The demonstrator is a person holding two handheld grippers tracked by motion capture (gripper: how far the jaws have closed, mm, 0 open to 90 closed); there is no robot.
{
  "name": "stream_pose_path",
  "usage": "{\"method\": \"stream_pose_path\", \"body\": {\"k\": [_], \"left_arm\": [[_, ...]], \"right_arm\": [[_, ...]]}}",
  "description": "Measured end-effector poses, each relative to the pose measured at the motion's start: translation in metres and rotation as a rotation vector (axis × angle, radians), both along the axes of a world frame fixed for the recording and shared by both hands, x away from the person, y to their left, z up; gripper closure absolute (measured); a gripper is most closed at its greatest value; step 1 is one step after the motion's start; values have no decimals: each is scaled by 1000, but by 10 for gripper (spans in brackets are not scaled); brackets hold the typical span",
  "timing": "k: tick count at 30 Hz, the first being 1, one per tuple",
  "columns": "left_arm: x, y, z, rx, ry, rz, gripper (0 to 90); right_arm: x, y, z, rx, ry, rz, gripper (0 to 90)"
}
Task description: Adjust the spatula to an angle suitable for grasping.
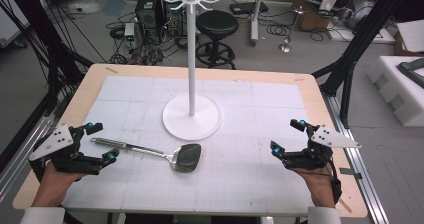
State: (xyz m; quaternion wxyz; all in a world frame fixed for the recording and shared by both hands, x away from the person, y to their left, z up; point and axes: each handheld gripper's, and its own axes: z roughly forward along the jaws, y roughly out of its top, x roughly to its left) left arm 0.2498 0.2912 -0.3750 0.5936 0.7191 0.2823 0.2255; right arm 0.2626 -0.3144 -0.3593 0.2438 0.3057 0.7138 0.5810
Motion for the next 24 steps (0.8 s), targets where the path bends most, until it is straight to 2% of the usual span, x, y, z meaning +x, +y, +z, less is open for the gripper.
{"method": "stream_pose_path", "body": {"k": [7, 11, 16, 19, 21, 24], "left_arm": [[1, 1, 0, -4, 0, 7, 19], [2, 1, -1, 23, 0, 14, 18], [4, 2, -1, 11, 11, 17, 17], [7, 5, 1, 22, 7, 49, 17], [12, 8, 3, -7, 18, 30, 17], [20, 11, 7, 16, 39, 1, 17]], "right_arm": [[2, -2, 0, 5, 6, 6, 3], [2, -3, -1, 2, 11, 8, 3], [3, -6, 1, -6, 9, -7, 3], [3, -7, 2, -2, 5, -4, 3], [2, -7, 3, -3, 2, 1, 3], [3, -5, 2, -6, 6, 4, 3]]}}
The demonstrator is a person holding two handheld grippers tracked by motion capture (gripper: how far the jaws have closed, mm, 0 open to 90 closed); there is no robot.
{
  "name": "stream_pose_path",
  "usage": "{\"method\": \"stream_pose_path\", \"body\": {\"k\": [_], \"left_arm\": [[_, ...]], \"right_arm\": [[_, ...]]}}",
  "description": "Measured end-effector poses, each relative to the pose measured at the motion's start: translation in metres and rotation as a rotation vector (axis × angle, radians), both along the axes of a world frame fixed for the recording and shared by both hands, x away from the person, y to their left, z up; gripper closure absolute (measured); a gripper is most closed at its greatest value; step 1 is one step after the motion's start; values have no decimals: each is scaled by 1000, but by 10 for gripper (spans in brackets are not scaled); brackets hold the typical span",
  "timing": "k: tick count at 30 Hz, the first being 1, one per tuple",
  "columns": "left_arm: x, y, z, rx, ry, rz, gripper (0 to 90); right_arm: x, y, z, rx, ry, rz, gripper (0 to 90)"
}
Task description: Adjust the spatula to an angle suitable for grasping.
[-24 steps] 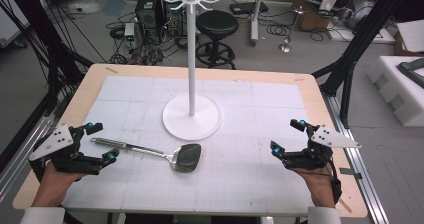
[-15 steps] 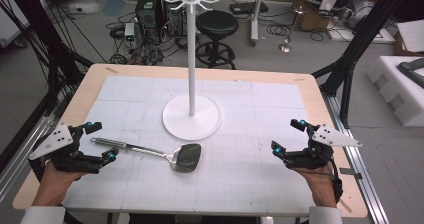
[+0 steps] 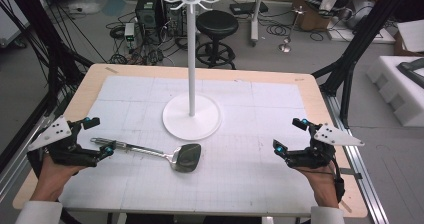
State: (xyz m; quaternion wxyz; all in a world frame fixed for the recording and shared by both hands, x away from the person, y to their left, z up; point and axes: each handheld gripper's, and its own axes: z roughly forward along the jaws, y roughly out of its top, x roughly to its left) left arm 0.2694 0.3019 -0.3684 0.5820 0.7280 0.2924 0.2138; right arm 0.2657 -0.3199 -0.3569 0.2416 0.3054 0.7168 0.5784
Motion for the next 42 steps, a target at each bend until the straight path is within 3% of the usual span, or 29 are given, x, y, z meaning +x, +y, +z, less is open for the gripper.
{"method": "stream_pose_path", "body": {"k": [1, 4, 10, 13, 21, 23, 24, 25, 27, 32, 34, 38, 42], "left_arm": [[6, 1, 3, 25, 5, -18, 17], [13, 2, 8, 34, 16, -50, 17], [31, -1, 29, 116, -21, -118, 17], [41, -3, 39, 152, -17, -160, 17], [62, -11, 57, 296, 33, -305, 17], [67, -14, 62, 306, 48, -371, 17], [68, -16, 64, 315, 60, -381, 17], [70, -19, 67, 344, 82, -397, 17], [76, -23, 74, 407, 78, -439, 17], [83, -26, 83, 456, 67, -507, 17], [85, -27, 85, 514, 50, -529, 17], [91, -34, 88, 599, 101, -592, 17], [95, -45, 91, 701, 117, -630, 18]], "right_arm": [[0, 1, 0, -5, 5, 5, 3], [0, 3, -1, -19, -1, 1, 3], [-1, 6, 1, -18, -4, 12, 3], [-1, 7, 2, -18, -6, 17, 3], [-3, 7, 4, -11, -13, 21, 3], [-3, 7, 5, -12, -13, 22, 3], [-3, 7, 5, -12, -13, 22, 3], [-3, 7, 5, -12, -19, 18, 3], [-3, 6, 5, -12, -19, 14, 3], [-3, 6, 5, -9, -14, 10, 3], [-3, 6, 4, -11, -16, 6, 3], [-2, 7, 3, -16, -13, 8, 3], [-2, 9, 2, -21, -8, 10, 3]]}}
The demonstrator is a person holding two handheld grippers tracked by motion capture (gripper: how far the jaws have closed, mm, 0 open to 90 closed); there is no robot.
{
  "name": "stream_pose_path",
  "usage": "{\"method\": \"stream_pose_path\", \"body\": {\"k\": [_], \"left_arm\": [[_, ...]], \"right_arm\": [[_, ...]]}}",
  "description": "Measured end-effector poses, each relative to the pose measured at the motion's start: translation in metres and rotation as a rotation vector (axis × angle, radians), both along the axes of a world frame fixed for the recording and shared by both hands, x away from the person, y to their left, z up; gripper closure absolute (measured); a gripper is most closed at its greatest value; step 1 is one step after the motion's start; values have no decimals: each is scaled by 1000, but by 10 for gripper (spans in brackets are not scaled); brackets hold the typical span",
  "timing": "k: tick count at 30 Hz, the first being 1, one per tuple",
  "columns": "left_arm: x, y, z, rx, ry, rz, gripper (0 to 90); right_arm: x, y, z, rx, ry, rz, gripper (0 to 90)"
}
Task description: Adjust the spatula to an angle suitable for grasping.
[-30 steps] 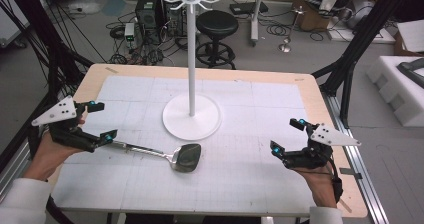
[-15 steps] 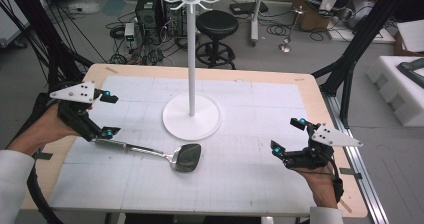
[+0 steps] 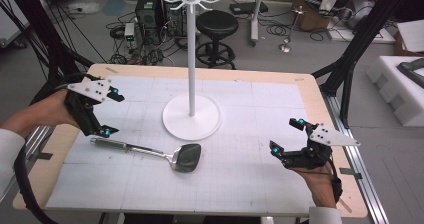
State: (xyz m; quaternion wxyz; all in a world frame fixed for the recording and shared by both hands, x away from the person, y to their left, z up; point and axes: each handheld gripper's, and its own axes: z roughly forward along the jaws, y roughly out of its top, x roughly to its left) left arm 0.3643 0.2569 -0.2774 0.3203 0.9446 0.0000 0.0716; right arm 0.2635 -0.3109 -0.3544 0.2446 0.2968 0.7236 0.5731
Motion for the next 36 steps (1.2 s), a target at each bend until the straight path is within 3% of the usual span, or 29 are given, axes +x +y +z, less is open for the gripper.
{"method": "stream_pose_path", "body": {"k": [5, 9, 12, 15, 21, 26, 30, 36], "left_arm": [[3, -11, -1, 67, 40, -80, 18], [7, -18, -5, 127, 27, -109, 22], [7, -24, -12, 149, 21, -122, 22], [9, -32, -23, 221, 19, -148, 22], [12, -44, -40, 286, 29, -171, 36], [13, -52, -54, 346, 6, -170, 37], [12, -54, -66, 381, 25, -175, 93], [10, -57, -87, 432, 47, -188, 95]], "right_arm": [[0, 0, -1, 2, 8, 0, 3], [1, -1, -3, 3, 13, -2, 3], [1, -2, -2, 9, 5, -6, 3], [1, -2, -2, 8, 2, -10, 3], [0, -2, -1, 8, 4, -3, 3], [0, -4, 0, 12, -3, -6, 3], [-1, -4, 0, 16, -2, -4, 3], [-1, -4, 2, 17, -9, 1, 3]]}}
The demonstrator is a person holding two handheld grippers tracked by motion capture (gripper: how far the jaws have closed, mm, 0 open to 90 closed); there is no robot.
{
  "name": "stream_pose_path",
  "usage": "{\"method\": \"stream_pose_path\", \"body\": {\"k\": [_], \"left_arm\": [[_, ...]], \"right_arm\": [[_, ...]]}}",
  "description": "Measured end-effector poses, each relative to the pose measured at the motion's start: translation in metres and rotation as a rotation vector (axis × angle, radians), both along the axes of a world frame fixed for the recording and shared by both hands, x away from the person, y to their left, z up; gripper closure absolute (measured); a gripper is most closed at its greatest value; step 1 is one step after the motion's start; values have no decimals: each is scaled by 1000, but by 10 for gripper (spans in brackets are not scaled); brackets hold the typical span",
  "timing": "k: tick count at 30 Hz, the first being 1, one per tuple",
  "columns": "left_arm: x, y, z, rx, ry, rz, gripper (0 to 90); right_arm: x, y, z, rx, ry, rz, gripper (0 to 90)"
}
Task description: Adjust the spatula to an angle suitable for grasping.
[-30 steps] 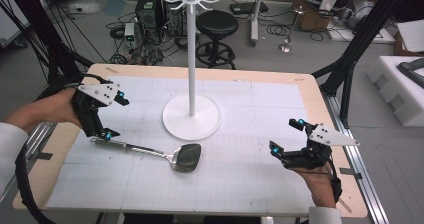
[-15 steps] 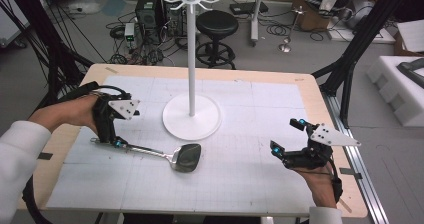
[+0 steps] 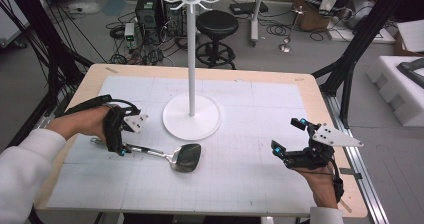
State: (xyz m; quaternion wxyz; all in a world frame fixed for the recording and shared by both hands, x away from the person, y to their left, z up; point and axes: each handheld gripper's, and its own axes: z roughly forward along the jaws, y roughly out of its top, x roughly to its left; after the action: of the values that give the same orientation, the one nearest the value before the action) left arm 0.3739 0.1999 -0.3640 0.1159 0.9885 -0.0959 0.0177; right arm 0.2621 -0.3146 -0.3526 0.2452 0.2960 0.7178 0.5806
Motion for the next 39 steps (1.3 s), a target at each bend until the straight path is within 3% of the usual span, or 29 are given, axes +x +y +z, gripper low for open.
{"method": "stream_pose_path", "body": {"k": [6, 12, 20, 27, 30, 33, 37, 39], "left_arm": [[3, -3, -17, 42, 7, 13, 151], [4, -11, -27, 64, 27, -21, 241], [3, -16, -33, 97, 27, -37, 398], [1, -21, -35, 119, -3, -39, 531], [1, -21, -36, 125, 2, -41, 567], [0, -21, -37, 137, 12, -9, 601], [1, -22, -38, 139, 2, -15, 654], [-1, -23, -39, 149, 21, -8, 691]], "right_arm": [[-1, 0, 2, 1, -8, 1, 3], [-1, -1, 2, 5, -8, -1, 3], [-2, -3, 3, 4, -14, -5, 3], [-2, -4, 3, 11, -10, -1, 3], [-2, -4, 4, 13, -9, -1, 3], [-2, -4, 3, 13, -8, 0, 3], [-2, -4, 4, 13, -12, -1, 3], [-2, -5, 4, 15, -13, -2, 3]]}}
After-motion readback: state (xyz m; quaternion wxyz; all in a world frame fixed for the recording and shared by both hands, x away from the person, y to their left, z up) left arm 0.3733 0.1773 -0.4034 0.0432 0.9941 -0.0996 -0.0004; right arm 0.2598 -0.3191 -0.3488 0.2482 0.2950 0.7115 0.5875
